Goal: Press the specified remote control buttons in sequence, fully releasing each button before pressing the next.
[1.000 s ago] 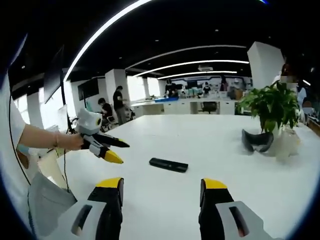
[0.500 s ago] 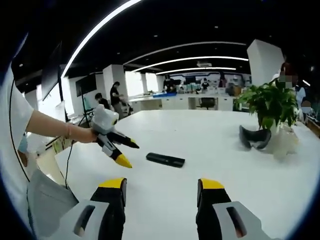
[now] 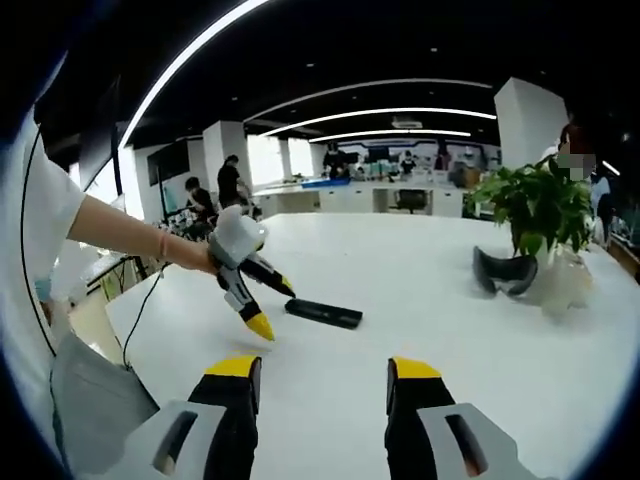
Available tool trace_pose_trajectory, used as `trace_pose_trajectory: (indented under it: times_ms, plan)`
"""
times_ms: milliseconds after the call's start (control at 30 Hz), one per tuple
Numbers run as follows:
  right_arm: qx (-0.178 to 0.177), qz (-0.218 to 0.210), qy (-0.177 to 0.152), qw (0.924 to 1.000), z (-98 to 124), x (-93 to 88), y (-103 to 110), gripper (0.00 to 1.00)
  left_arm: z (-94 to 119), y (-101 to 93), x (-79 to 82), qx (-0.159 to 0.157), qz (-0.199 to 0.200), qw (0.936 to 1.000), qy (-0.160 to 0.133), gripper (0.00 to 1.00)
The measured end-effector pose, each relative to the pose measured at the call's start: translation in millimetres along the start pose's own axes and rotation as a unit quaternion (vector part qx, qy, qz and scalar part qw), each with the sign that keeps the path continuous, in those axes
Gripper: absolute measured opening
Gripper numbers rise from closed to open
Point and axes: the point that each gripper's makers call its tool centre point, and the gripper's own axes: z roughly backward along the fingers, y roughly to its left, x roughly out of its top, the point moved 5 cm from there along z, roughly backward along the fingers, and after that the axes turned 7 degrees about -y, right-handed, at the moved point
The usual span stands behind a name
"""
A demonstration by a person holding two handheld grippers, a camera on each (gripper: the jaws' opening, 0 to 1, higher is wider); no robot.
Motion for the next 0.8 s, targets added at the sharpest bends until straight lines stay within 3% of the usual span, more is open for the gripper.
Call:
trace_pose_trajectory:
  times_ms: [333,367,433,533,600,800]
  plan:
    - [-0.009,0.003,0.016,0.9998,6,-7.1,-1,0.47,-22,11.0,12.3,-0.017,-0.047,0.9984,0.026,0.76]
    - [-0.010,0.002,0.017,0.9998,6,-7.5,-1,0.47,-24,10.7,15.3,-0.018,-0.044,0.9987,0.019,0.73]
    - [-0.010,0.000,0.022,0.9997,6,-9.7,-1,0.47,-26,16.0,24.5,-0.010,-0.077,0.9970,0.006,0.62]
    - [-0.008,0.004,0.028,0.9996,5,-10.9,2,0.45,-31,15.9,29.9,-0.018,-0.077,0.9968,0.012,0.51]
    - [-0.005,0.002,0.027,0.9996,5,-9.7,3,0.44,-33,14.8,31.9,-0.033,-0.069,0.9969,0.018,0.48]
    - [-0.003,0.003,0.026,0.9997,4,-8.7,4,0.43,-33,17.2,32.8,-0.039,-0.071,0.9963,0.028,0.41]
